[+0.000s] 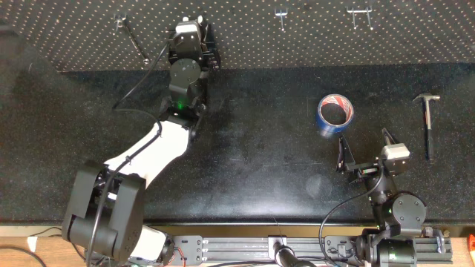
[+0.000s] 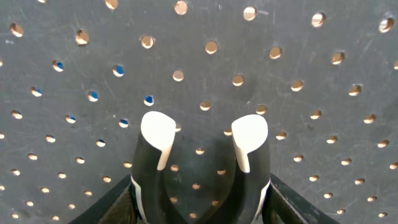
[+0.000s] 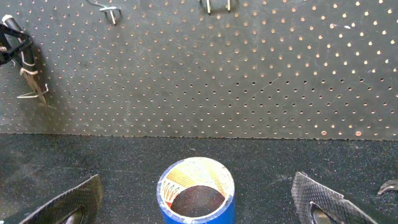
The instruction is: Place Tools Onto Pegboard
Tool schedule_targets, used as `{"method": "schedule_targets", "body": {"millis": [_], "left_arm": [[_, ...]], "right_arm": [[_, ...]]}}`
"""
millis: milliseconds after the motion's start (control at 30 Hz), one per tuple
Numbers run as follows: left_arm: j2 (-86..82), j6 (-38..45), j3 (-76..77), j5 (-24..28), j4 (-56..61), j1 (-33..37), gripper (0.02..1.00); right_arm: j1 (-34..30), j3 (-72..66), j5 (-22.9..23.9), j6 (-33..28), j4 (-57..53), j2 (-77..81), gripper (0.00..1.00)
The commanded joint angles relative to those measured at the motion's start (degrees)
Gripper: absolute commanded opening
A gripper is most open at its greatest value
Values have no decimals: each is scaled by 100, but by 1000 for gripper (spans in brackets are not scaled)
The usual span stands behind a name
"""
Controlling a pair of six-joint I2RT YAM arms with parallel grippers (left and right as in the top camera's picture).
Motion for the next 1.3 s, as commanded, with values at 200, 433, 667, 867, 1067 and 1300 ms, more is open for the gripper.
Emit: {"method": "schedule_targets", "body": {"millis": [200,433,667,867,1067,1300], "left_arm": [[13,72,101,-125,107,44,29],[4,72,101,-125,101,46,413],[4,74,101,-127,101,46,873],[-155,74,101,-127,-173,46,993],[-1532,72,98,203,-1908,166,993],[-3104,31,-420,2234,-3585,1001,993]], "right_arm": [[39,-26,-13,-66,-13,-35,1000],[39,-26,-13,-66,-13,-35,1000],[39,-26,-15,-66,-13,-35,1000],[39,-26,-13,-66,-13,-35,1000],[39,-26,-15,-66,-15,-35,1000],[39,-26,-13,-66,-13,-35,1000]]}}
